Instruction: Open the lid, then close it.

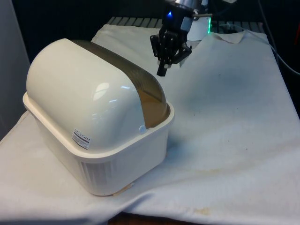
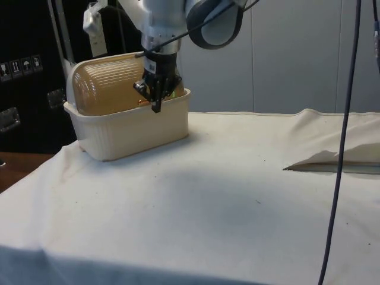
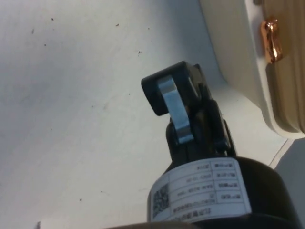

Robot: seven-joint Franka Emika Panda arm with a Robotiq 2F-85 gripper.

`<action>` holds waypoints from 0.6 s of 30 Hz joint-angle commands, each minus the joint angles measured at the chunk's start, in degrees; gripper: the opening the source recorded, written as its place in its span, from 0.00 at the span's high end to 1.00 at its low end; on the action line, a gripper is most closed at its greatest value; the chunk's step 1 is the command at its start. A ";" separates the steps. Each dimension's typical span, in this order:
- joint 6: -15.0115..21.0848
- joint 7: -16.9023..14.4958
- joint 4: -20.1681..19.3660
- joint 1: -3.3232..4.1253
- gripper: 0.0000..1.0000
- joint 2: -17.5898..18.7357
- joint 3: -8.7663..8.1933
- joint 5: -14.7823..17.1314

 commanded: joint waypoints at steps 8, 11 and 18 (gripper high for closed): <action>0.00 4.18 0.57 0.00 1.00 0.80 -0.17 -2.64; 0.80 8.25 1.78 0.57 1.00 1.43 -1.43 -6.13; 0.80 11.75 2.46 0.63 1.00 1.66 -1.60 -8.77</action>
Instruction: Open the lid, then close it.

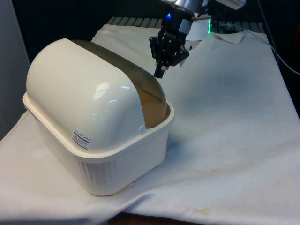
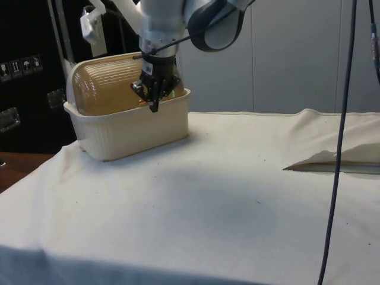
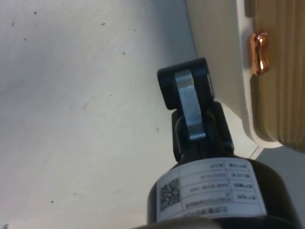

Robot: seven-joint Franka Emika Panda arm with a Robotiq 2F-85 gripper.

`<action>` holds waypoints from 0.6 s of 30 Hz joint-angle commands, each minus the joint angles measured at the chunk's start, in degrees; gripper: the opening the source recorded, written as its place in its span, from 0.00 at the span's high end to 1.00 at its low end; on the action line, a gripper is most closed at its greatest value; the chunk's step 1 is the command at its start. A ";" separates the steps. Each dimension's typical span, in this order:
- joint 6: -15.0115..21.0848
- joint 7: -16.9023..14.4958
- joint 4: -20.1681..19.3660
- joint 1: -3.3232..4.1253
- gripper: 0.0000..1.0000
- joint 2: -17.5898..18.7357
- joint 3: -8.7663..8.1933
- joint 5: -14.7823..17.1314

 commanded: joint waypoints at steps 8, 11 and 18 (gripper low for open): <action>0.69 5.79 1.38 0.63 1.00 0.29 -1.26 -5.16; 0.57 7.16 1.60 0.69 1.00 0.29 -1.20 -6.19; 0.92 9.63 1.78 0.63 1.00 0.29 -0.97 -7.33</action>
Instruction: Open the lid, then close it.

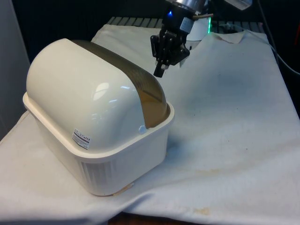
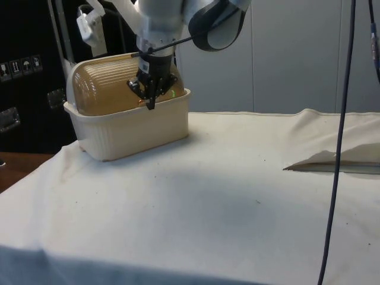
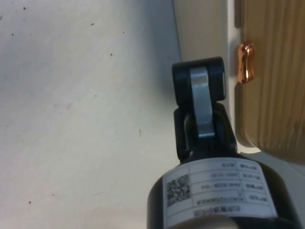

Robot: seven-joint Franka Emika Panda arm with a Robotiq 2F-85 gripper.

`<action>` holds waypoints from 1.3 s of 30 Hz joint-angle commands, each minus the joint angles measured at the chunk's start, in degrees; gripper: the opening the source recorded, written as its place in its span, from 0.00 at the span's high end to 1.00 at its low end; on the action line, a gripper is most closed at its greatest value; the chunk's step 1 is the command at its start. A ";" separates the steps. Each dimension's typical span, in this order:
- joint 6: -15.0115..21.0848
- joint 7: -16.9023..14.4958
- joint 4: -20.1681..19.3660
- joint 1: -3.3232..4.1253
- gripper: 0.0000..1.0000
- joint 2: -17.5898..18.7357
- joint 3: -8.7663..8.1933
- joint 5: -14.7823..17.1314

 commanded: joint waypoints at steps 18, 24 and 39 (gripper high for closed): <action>3.90 4.70 0.40 0.46 1.00 0.00 -0.97 -1.89; 5.73 5.90 -0.69 0.46 1.00 0.34 -1.49 -2.23; 8.48 6.53 -0.29 0.57 1.00 1.66 -3.09 -2.23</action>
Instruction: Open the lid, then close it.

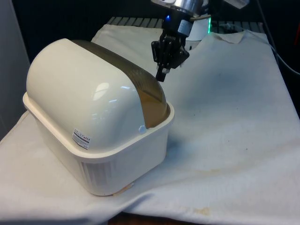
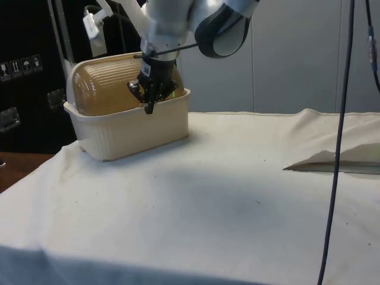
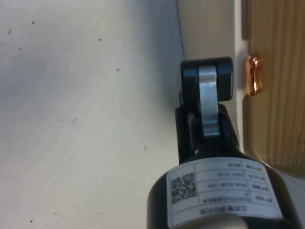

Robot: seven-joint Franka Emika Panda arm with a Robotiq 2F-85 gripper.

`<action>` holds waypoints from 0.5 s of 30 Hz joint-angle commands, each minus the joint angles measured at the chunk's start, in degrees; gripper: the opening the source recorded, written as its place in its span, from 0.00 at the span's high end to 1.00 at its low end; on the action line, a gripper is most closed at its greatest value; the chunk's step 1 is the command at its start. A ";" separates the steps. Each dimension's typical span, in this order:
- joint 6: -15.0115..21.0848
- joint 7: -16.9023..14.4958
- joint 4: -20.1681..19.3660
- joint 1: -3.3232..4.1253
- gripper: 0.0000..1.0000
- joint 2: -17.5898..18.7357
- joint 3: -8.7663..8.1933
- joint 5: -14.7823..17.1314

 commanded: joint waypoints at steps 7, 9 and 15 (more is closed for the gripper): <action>2.29 2.06 1.43 0.74 1.00 1.03 -2.46 -2.18; 2.64 2.06 1.55 0.80 1.00 1.26 -2.75 -2.12; 3.72 2.18 1.72 0.97 1.00 1.89 -3.84 -2.29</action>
